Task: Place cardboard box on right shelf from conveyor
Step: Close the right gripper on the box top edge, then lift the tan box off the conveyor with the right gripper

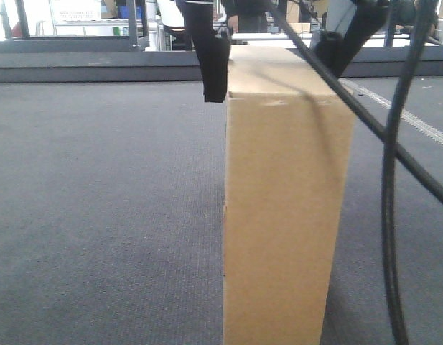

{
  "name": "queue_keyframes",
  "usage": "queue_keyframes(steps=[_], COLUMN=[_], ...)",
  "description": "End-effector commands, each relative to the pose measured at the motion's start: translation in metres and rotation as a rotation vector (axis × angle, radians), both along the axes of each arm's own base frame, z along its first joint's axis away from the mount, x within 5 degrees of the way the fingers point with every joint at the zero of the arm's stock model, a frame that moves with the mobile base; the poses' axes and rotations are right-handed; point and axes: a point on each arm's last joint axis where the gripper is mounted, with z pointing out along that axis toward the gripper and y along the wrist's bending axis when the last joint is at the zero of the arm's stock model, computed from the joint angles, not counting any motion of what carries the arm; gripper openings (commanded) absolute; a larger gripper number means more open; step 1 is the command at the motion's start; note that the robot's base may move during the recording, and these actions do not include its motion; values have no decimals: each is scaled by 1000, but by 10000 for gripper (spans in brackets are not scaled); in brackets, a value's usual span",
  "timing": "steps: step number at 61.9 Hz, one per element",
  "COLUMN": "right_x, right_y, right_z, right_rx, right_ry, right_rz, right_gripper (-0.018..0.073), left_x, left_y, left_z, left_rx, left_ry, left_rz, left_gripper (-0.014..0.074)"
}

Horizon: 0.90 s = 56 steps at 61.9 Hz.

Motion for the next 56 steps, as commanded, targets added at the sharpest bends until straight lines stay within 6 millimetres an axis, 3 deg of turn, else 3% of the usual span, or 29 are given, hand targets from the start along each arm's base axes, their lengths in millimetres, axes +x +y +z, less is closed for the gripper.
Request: queue_keyframes(steps=[1, 15, 28, 41, 56], right_x=[-5, -14, -17, -24, -51], right_y=[-9, -25, -58, -107, -180], right_z=[26, 52, 78, 90, 80], right_rx=[55, 85, 54, 8, 25], right_ry=[-85, -184, -314, -475, -677], right_rz=[2, 32, 155, 275, 142], right_gripper=[348, 348, 348, 348, 348], left_x=[-1, -1, -1, -1, -1], left_y=[1, 1, 1, 1, 1], left_z=[9, 9, 9, 9, 9], left_rx=[-9, -9, -9, -9, -9], left_ry=[-93, -93, -93, -93, -93], left_rz=[8, 8, 8, 8, 8], left_gripper=[-119, -119, -119, -119, -119])
